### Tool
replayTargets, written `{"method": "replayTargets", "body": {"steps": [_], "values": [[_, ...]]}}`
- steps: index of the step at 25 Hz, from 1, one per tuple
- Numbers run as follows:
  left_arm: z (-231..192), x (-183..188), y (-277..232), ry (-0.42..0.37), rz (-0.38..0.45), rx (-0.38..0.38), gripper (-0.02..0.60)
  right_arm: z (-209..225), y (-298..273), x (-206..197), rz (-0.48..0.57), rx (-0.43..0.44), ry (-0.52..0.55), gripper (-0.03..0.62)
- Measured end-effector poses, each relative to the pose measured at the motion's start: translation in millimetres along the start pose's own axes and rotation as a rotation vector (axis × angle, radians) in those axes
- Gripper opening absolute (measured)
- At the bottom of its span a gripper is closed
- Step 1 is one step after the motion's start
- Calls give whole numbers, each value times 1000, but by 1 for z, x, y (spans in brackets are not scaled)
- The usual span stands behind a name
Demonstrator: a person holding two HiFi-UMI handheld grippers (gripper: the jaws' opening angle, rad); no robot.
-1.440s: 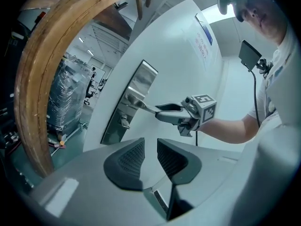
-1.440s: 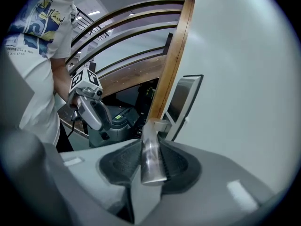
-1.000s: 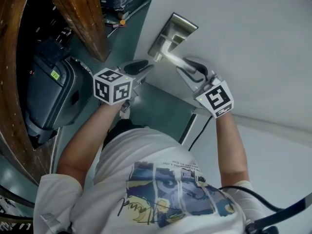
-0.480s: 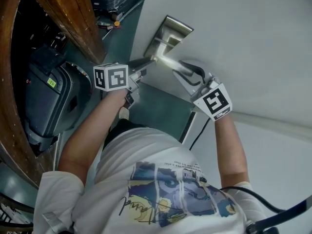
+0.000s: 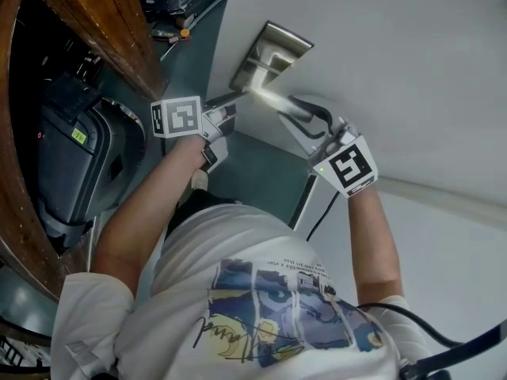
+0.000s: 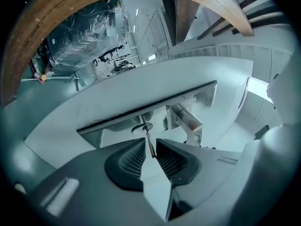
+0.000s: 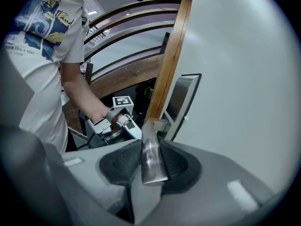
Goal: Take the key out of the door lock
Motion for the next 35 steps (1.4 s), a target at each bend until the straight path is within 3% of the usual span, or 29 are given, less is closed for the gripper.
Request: {"method": "replayTargets", "body": {"steps": [4,28,35], "values": [[0,0,-3,31,11,-9,52,2,0,-2,6,0,-4,123],[-1,-8,1,230,110,47,28,4,-2,-10,29,23,3,121],[6,-38,32,221,120,58,26,-5,2,-11,50,17,-16,121]]}}
Point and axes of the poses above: the fingertips, and each gripper's own axes: y backward along the fingers, z to its right, x out of its top, the point moved 6 cm from there along y, backward along the fingers, and after that the axes turned 4 degrees about y, right-handed, at the moved point
